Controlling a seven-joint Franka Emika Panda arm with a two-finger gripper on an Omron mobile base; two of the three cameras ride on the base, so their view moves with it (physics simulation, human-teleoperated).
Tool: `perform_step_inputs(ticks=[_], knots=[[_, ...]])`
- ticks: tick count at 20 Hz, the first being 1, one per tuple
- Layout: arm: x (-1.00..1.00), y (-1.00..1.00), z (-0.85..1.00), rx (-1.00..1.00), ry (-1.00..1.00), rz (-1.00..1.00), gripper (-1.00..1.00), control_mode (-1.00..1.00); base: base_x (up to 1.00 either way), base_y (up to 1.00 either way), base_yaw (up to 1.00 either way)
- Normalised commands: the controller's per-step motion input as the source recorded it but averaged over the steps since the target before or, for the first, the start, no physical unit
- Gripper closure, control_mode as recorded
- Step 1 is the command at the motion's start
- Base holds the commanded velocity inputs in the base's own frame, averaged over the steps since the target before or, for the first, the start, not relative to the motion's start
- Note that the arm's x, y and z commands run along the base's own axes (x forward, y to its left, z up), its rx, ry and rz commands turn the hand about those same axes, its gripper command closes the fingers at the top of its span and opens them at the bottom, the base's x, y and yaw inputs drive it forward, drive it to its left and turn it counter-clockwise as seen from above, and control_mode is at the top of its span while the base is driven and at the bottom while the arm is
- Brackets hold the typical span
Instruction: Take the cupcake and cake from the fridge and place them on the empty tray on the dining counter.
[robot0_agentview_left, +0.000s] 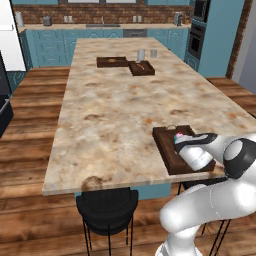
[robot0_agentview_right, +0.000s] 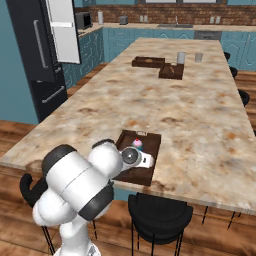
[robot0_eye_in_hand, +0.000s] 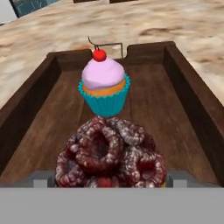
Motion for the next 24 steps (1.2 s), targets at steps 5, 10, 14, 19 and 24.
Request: perform_step_inputs(ticks=[5,10,14,19,24], knots=[[0.27,-0.13,-0.34,0.00,0.00,0.00,-1.00,-1.00,0.00,0.00,0.00],[-0.19,-0.07,0.06,0.00,0.01,0.00,-1.00,-1.00,0.00,0.00,0.00],[-0.15,-0.23,0.65,0.00,0.01,0.00,-1.00,-1.00,0.00,0.00,0.00],[0.00,-0.31,1.00,-0.04,0.17,0.00,-1.00,-1.00,0.00,0.00,0.00],[0.00,-0.01,1.00,-0.18,0.25,0.05,-1.00,-1.00,0.00,0.00,0.00]])
